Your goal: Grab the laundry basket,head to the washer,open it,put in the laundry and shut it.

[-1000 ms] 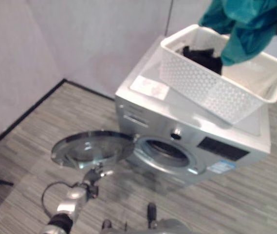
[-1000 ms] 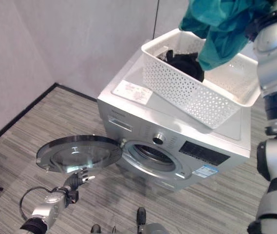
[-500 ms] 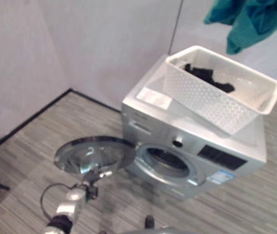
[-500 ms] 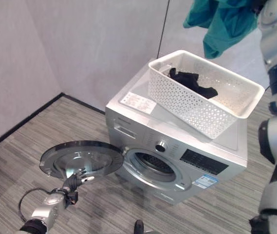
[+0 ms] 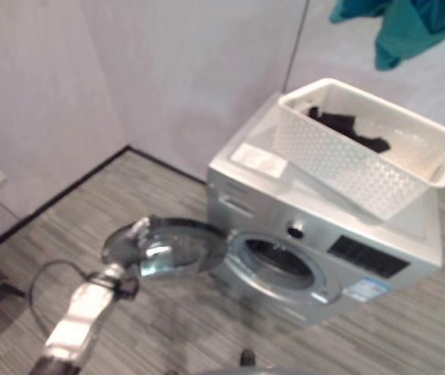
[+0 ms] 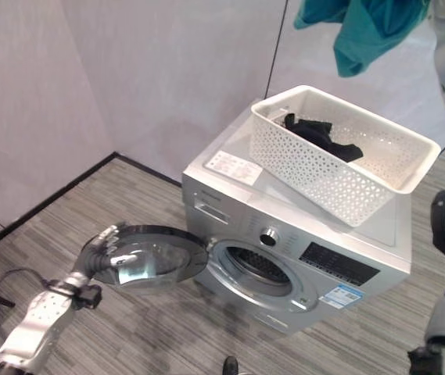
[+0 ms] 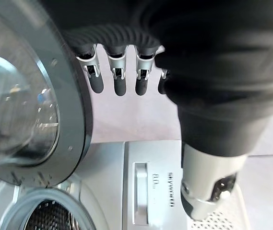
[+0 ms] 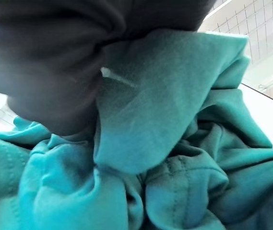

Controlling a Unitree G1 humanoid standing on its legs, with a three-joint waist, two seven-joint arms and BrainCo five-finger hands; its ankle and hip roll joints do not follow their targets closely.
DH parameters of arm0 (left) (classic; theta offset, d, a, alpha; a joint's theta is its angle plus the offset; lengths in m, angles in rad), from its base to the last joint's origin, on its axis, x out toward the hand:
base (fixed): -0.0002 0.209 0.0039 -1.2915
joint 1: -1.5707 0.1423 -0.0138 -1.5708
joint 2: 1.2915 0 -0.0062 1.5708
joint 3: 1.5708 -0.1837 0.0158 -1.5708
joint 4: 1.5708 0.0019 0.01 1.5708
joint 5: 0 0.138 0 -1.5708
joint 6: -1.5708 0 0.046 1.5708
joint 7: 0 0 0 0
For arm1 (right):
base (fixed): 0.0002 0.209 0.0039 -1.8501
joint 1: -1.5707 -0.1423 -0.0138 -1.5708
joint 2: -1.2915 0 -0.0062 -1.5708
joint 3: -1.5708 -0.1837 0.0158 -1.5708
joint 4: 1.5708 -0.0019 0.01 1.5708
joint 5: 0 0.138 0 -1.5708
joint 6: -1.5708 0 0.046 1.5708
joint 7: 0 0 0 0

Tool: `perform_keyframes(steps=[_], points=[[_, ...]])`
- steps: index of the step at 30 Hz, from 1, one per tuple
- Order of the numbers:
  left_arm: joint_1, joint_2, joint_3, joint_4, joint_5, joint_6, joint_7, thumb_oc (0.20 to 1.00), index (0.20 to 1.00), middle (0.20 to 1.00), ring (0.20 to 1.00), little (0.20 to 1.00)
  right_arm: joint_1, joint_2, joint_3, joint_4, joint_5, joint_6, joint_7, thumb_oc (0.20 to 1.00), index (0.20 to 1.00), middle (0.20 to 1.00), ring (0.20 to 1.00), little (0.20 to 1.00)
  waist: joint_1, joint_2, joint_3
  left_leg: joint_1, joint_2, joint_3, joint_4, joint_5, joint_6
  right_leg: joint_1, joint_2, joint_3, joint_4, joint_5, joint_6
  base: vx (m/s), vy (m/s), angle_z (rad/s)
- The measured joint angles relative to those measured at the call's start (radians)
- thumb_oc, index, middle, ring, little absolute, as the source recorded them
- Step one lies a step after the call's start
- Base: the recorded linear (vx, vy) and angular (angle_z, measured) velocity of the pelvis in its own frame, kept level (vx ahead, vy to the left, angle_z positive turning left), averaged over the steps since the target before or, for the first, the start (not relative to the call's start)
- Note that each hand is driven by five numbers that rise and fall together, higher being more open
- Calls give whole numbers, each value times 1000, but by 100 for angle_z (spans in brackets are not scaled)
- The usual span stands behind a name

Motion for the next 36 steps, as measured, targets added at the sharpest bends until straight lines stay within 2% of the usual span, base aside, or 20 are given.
perform_keyframes(steps=[5, 6, 8, 13, 15, 18, 23, 25, 28, 34, 36], points=[[81, 30, 137, -176, 22, 1, -32, 1000, 1000, 1000, 1000, 1000, 89, -13, -80, -93, -34, -6, 17, 200, 200, 200, 200, 200, 13, 4, 24, 5, -26, 16, 6, -6, 19, 1, -23, 22, 0, 3, 21, -62, 74, -11], [94, 39, 186, -242, 40, -5, -36, 1000, 1000, 1000, 1000, 1000, 135, -14, -115, -119, -35, -8, 29, 200, 200, 200, 200, 200, 19, 6, 42, 7, -41, 23, 13, -9, 29, 2, -34, 32, 0, 4, 34, -84, 86, -12], [130, 56, 236, -320, 77, -3, -41, 1000, 1000, 1000, 1000, 1000, 235, -14, -216, -222, -69, -4, 41, 200, 200, 200, 200, 200, 27, -7, 61, 6, -48, 33, 34, -18, 39, 2, -39, 42, 0, 7, 36, -56, 62, -15], [67, 76, 265, -392, 150, -33, -38, 1000, 1000, 1000, 1000, 1000, 272, -14, -240, -259, -109, -9, 69, 200, 200, 200, 200, 200, 32, -12, 86, 0, -66, 32, 53, -29, 50, 11, -58, 44, 1, 11, 47, -9, 36, 1], [-9, 95, 266, -427, 161, -54, -37, 1000, 1000, 1000, 1000, 1000, 283, -1, -264, -299, -115, -12, 78, 200, 200, 200, 200, 200, 39, -16, 92, 23, -75, 32, 52, -34, 56, 27, -64, 46, 1, 7, 52, 7, 32, 2], [-108, 104, 249, -446, 160, -73, -33, 1000, 1000, 1000, 1000, 1000, 292, 32, -304, -353, -144, -19, 82, 200, 200, 200, 200, 200, 40, -20, 98, 36, -82, 34, 54, -39, 61, 40, -71, 51, 1, 7, 52, 0, 0, 0], [-286, 99, 135, -446, 181, -91, -16, 1000, 1000, 1000, 1000, 1000, 291, 98, -308, -369, -150, -25, 100, 200, 200, 200, 200, 200, 36, -37, 102, 75, -95, 46, 54, -49, 74, 80, -83, 66, 1, -4, 68, 11, 12, -6], [-419, 40, 47, -417, 227, -92, -2, 1000, 1000, 1000, 1000, 1000, 290, 148, -310, -370, -150, -17, 106, 200, 200, 200, 200, 200, 34, -41, 100, 97, -98, 49, 53, -54, 78, 99, -85, 70, 1, -8, 73, -8, 16, -6], [-455, -34, -14, -370, 227, -89, 6, 1000, 1000, 1000, 1000, 1000, 288, 203, -311, -376, -150, -17, 111, 200, 200, 200, 200, 200, 18, -44, 95, 98, -100, 51, 53, -55, 79, 98, -86, 72, 0, -8, 73, 0, 0, 0], [-473, -77, -40, -274, 258, -73, 37, 1000, 1000, 1000, 1000, 1000, 292, 230, -314, -403, -149, -13, 115, 200, 200, 200, 200, 200, 4, -46, 91, 100, -99, 51, 53, -55, 79, 95, -86, 73, 1, -8, 73, -6, -10, 0], [-544, -103, -74, -195, 307, -70, 58, 1000, 1000, 1000, 1000, 1000, 303, 267, -334, -412, -147, -15, 116, 200, 200, 200, 200, 200, 5, -48, 85, 97, -101, 48, 56, -55, 79, 96, -87, 72, 1, -8, 73, -16, -18, 1]])
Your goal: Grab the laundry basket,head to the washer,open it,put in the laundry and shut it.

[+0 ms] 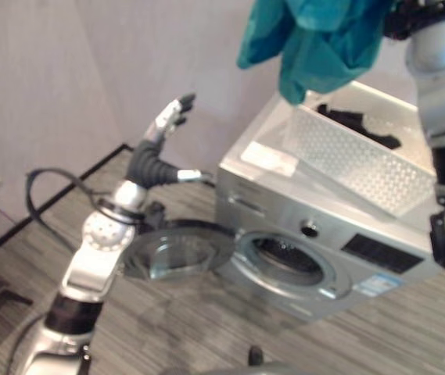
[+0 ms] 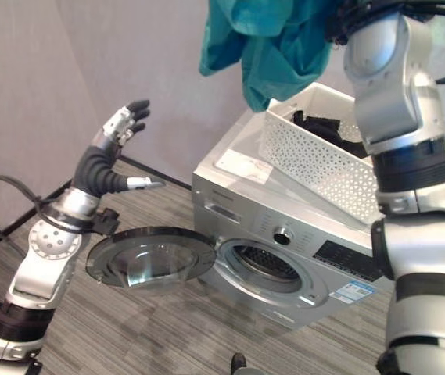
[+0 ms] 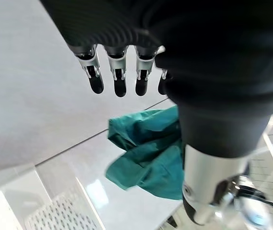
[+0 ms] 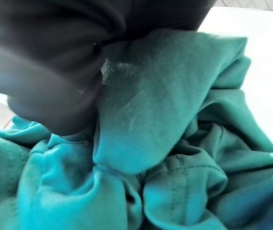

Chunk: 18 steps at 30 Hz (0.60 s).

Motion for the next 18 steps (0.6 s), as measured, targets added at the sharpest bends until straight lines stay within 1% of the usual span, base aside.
perform_keyframes(steps=[1, 2, 7, 8, 10, 13, 18], points=[[-30, -5, -18, 33, 32, 1, 3, 1000, 1000, 1000, 1000, 1000, 7, 8, -1, -18, 0, 0, 1, 200, 200, 200, 200, 200, -3, -3, -2, 0, 0, 0, 0, 0, 0, -1, 0, 0, 0, 0, 0, 0, 0, 0], [-57, -10, -46, 64, 75, 1, 20, 1000, 1000, 1000, 1000, 1000, 30, 8, -6, -75, 1, -8, 4, 200, 200, 200, 200, 200, -3, -5, -3, -3, 0, -1, 0, 0, 0, -1, 0, -1, 0, 0, 0, 0, 0, 0], [-53, -8, -55, 66, 149, 3, 22, 1000, 1000, 1000, 1000, 1000, 92, 9, -26, -215, 19, -32, 9, 200, 200, 200, 200, 200, -19, -6, -8, 0, 0, 7, -4, 0, 0, -1, 1, 6, 0, 0, 0, 1, -1, -3], [-48, -8, -56, 66, 166, 4, 26, 1000, 1000, 1000, 1000, 1000, 116, 12, -28, -259, 19, -48, 19, 200, 200, 200, 200, 200, -20, -6, -8, 1, 0, 8, -4, 0, 0, -2, 1, 8, 0, 0, 0, -4, 2, -4], [-41, -8, -55, 66, 183, 4, 37, 1000, 1000, 1000, 1000, 1000, 145, 37, -45, -289, 21, -62, 29, 200, 200, 200, 200, 200, -21, -8, -11, 2, 0, 10, -4, 0, 0, -2, 1, 10, 0, 0, 0, -1, -1, -2], [-40, -7, -54, 66, 208, 6, 39, 1000, 1000, 1000, 1000, 1000, 218, 70, -61, -348, 44, -75, 47, 200, 200, 200, 200, 200, -21, -12, -31, 1, 0, 14, -4, 0, 0, -7, 2, 16, 0, 1, 0, -1, 0, -3], [-40, -5, -54, 67, 285, 6, 68, 1000, 1000, 1000, 1000, 1000, 280, 75, -62, -376, 63, -97, 74, 200, 200, 200, 200, 200, -23, -24, -43, 0, 0, 17, -5, 0, 0, -8, 2, 23, 0, 2, 1, -3, -2, -3]])
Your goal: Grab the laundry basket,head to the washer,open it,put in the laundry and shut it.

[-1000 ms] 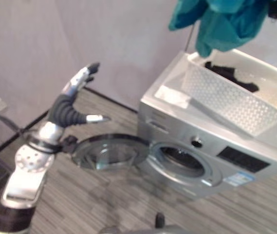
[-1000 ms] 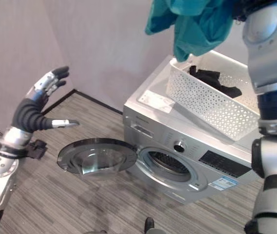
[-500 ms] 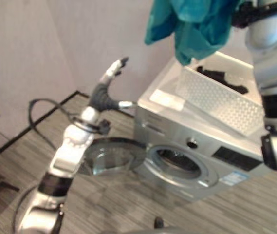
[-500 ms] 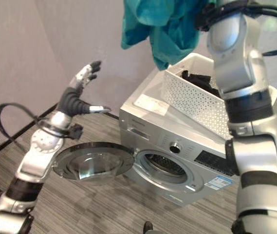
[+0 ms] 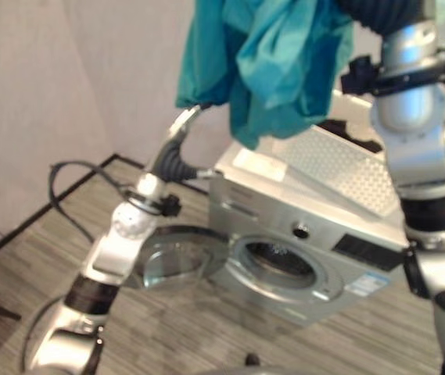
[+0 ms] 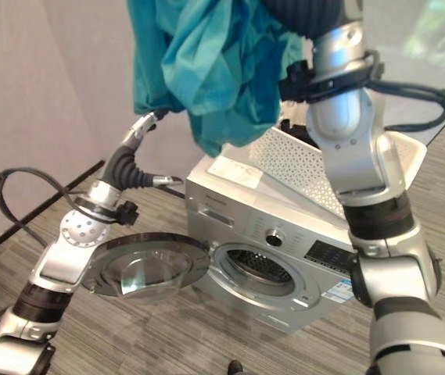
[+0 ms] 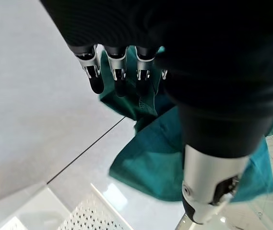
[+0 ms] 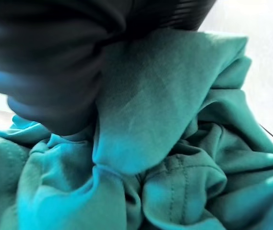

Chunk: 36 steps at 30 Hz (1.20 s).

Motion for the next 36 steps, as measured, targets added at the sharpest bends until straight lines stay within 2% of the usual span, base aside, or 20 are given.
perform_keyframes(steps=[5, 15, 22, 26, 36], points=[[1, -1, 0, 1, 75, 0, 41, 1000, 1000, 1000, 1000, 1000, 49, 1, -5, -17, 25, -15, 13, 200, 200, 200, 200, 200, 0, -8, -5, 0, 0, 6, 0, 0, 0, -1, 0, 2, 0, 0, 1, 0, 0, 0], [2, -27, -24, 8, 76, 4, 48, 1000, 1000, 1000, 1000, 1000, 128, 51, -12, -58, 95, -25, 41, 200, 200, 200, 200, 200, -2, -11, -8, -1, 0, 2, -2, 0, 0, -1, 0, -1, 0, 0, 0, 0, -2, 0], [-97, -84, -140, 226, 120, 47, 129, 1000, 1000, 1000, 1000, 1000, 165, 154, 35, -92, 177, -44, 44, 200, 200, 200, 200, 200, -35, -15, -11, -9, 0, -9, -1, 0, 0, -5, -1, -8, 0, 0, 0, 3, -11, 3], [-111, -104, -159, 268, 156, 62, 168, 1000, 1000, 1000, 1000, 1000, 190, 153, 51, -94, 211, -48, 44, 200, 200, 200, 200, 200, -55, -17, -12, -19, 0, -7, 0, 0, 0, -20, -1, -7, 0, 0, 0, 5, -2, -1], [-112, -104, -159, 318, 174, 75, 205, 1000, 1000, 1000, 1000, 1000, 284, 162, 61, -140, 252, -58, 48, 200, 200, 200, 200, 200, -58, -18, -12, -17, 1, 15, -10, 0, 0, -30, 1, 6, 0, 1, 1, 2, 0, -3]])
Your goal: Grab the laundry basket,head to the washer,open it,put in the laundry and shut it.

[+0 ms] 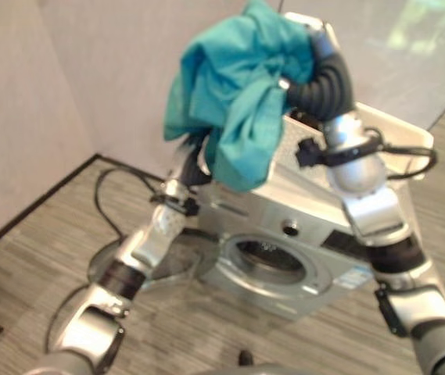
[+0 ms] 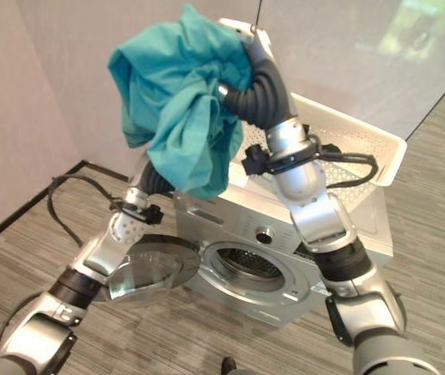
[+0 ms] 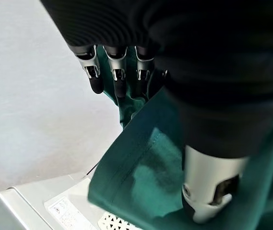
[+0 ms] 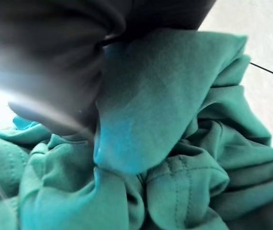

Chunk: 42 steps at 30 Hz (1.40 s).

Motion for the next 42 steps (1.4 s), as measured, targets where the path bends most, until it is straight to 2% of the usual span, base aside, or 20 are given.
perform_keyframes(steps=[10, 12, 17, 23, 31, 34, 35, 37, 38, 39, 40, 41, 42], points=[[2, -16, 1, -5, -65, 7, 13, 1000, 1000, 1000, 1000, 1000, 54, 88, 91, -29, 81, -6, 26, 200, 200, 200, 200, 200, -1, -11, 2, -14, 4, 19, -8, 1, -1, -30, 5, 15, 0, 5, 0, -7, -1, -6], [2, -33, 2, -5, -132, 8, 32, 1000, 1000, 1000, 1000, 1000, 64, 119, 115, -27, 127, -6, 24, 200, 200, 200, 200, 200, 3, -15, 2, -16, 5, 18, -7, 0, -1, -30, 5, 12, 0, 5, 0, -1, -1, 3], [2, -44, -2, -13, -223, 9, 33, 1000, 1000, 1000, 1000, 1000, 72, 122, 156, -27, 197, -6, 26, 200, 200, 200, 200, 200, 9, -28, 4, -19, 5, 13, -7, 0, -1, -30, 4, 6, 0, 5, 0, 10, 1, 2], [17, -56, -9, -23, -381, 5, 21, 1000, 1000, 1000, 1000, 1000, 74, 116, 173, -27, 214, -6, 33, 200, 200, 200, 200, 200, 13, -34, 7, -25, 5, 7, -8, 0, -1, -29, 3, -1, 0, 4, 0, 5, -4, 3], [121, -79, -8, -94, -599, -9, -4, 1000, 1000, 1000, 1000, 1000, 94, 111, 184, -28, 234, -5, 49, 200, 200, 200, 200, 200, 13, -34, 14, -35, 5, 6, -6, 1, -1, -42, 3, -3, 0, 4, 0, 0, 0, 0], [144, -92, 1, -103, -690, -19, -12, 871, 871, 871, 871, 871, 109, 111, 184, -28, 237, -5, 59, 200, 200, 200, 200, 200, 12, -32, 16, -35, 5, 7, -6, 1, -1, -42, 3, -2, 0, 4, 0, 0, 0, 0], [149, -95, 3, -103, -715, -20, -15, 909, 909, 909, 909, 909, 120, 111, 184, -28, 241, -5, 61, 200, 200, 200, 200, 200, 13, -31, 17, -35, 5, 7, -6, 1, -1, -42, 3, -3, 0, 4, 0, 0, 0, 0], [153, -95, 4, -103, -737, -21, -18, 931, 931, 931, 931, 931, 132, 111, 185, -28, 244, -5, 67, 200, 200, 200, 200, 200, 14, -27, 20, -36, 5, 7, -7, 1, -1, -42, 3, -2, 0, 4, 0, 0, 0, 0], [159, -94, 7, -108, -750, -23, -19, 878, 878, 878, 878, 878, 136, 111, 186, -28, 249, -5, 70, 200, 200, 200, 200, 200, 13, -25, 23, -36, 5, 8, -7, 1, -1, -42, 3, -2, 0, 4, 0, 0, 0, 0], [163, -95, 13, -111, -753, -23, -19, 862, 862, 862, 862, 862, 138, 111, 186, -28, 251, -5, 71, 200, 200, 200, 200, 200, 13, -24, 26, -36, 5, 8, -7, 1, -1, -42, 3, -1, 0, 4, 0, 0, 0, 0], [167, -96, 20, -115, -763, -25, -19, 630, 630, 630, 630, 630, 139, 111, 186, -28, 252, -5, 73, 200, 200, 200, 200, 200, 12, -22, 29, -35, 5, 8, -7, 1, -1, -42, 3, -1, 0, 4, 0, 0, 0, 0], [167, -94, 26, -117, -768, -27, -18, 561, 561, 561, 561, 561, 140, 111, 186, -28, 252, -5, 74, 200, 200, 200, 200, 200, 12, -19, 33, -36, 5, 9, -7, 1, -1, -42, 3, -1, 0, 4, 0, 0, 0, 0], [171, -91, 34, -121, -767, -35, -18, 551, 551, 551, 551, 551, 144, 111, 186, -28, 253, -6, 75, 200, 200, 200, 200, 200, 12, -17, 35, -36, 5, 10, -8, 1, -1, -43, 4, 0, 0, 4, 1, -16, -10, -5]])
